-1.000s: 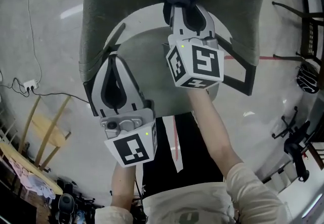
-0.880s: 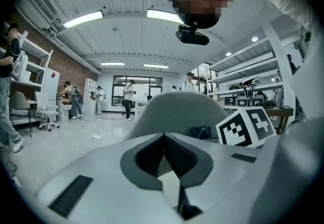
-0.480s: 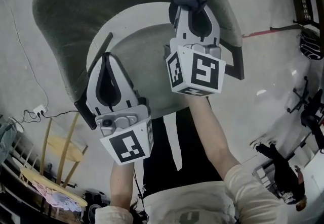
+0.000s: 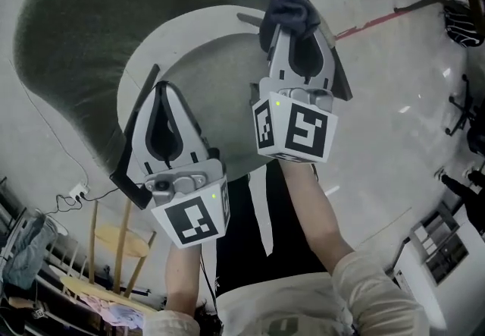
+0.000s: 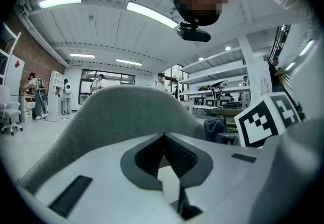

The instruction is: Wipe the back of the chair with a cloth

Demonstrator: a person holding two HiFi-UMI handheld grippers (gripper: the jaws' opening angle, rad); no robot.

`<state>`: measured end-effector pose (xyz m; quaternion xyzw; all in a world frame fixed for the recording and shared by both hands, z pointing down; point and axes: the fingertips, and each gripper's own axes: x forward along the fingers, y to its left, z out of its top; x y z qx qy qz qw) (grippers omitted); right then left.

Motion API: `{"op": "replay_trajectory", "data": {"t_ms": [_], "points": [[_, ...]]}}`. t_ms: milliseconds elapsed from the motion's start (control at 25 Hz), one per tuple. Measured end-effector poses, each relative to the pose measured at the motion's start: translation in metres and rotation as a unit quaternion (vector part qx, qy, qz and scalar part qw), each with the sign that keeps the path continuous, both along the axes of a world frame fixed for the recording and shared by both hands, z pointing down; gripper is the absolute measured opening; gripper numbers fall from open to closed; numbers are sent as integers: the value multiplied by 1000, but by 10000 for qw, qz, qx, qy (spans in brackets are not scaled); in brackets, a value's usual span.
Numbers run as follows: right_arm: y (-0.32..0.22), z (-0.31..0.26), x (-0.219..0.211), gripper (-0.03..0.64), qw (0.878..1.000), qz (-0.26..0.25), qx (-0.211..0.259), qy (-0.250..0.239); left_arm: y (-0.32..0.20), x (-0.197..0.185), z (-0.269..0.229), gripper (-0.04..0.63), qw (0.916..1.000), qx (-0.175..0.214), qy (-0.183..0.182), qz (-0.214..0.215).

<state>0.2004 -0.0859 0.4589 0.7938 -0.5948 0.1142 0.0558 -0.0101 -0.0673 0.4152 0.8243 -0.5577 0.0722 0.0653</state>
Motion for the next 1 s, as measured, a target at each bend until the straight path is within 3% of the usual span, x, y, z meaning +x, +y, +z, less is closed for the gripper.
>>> {"op": "replay_trajectory", "data": {"t_ms": [600, 800, 1000], "points": [[55, 2, 34, 58, 9965, 776, -187, 227, 7, 27, 2, 15, 9988, -60, -17, 485], [61, 5, 36, 59, 9960, 810, -313, 208, 4, 18, -5, 15, 9994, 23, -17, 345], [51, -21, 22, 58, 9967, 471, -277, 593, 4, 3, -21, 15, 9999, 73, 64, 66]]}}
